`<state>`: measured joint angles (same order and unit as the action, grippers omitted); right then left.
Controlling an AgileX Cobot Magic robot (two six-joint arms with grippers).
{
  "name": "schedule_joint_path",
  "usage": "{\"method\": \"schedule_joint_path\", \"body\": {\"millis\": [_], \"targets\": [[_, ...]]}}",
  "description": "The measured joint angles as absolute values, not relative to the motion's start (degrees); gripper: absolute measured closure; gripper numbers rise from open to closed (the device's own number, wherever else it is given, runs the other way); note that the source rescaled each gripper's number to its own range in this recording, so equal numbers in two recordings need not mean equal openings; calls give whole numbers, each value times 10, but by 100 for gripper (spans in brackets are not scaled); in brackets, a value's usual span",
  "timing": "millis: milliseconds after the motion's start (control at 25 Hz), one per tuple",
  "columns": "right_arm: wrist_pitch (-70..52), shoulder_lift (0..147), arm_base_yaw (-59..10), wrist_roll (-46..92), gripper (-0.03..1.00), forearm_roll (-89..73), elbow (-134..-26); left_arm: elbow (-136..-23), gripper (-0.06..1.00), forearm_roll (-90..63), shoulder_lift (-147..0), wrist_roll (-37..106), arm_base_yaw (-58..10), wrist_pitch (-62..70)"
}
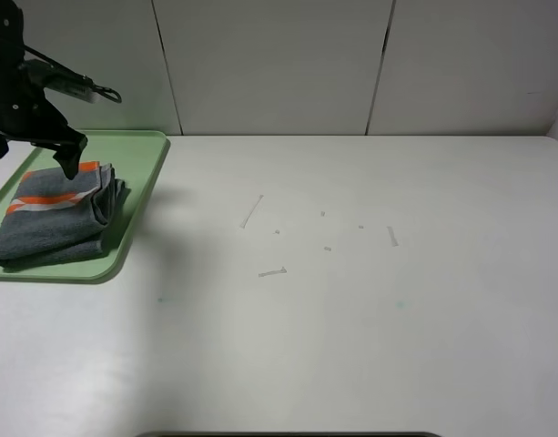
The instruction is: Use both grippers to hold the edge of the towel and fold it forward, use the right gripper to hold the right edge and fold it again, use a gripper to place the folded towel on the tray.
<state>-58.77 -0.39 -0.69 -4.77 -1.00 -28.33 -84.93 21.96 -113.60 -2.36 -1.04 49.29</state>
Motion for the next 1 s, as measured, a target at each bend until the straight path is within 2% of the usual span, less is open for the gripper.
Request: {"method": "schedule_joint_path", "body": {"millis": [240,600,1000], "targets": [[-588,-4,-7,-48,-3,-10,-283,-818,-6,195,-1055,-10,-39,512],[-588,-4,-7,-48,-3,-10,-283,-694,-6,142,-876,19,-59,529],[-588,-4,-7,-48,-3,-10,-283,-515,-6,85,-604,19,-59,535]]}}
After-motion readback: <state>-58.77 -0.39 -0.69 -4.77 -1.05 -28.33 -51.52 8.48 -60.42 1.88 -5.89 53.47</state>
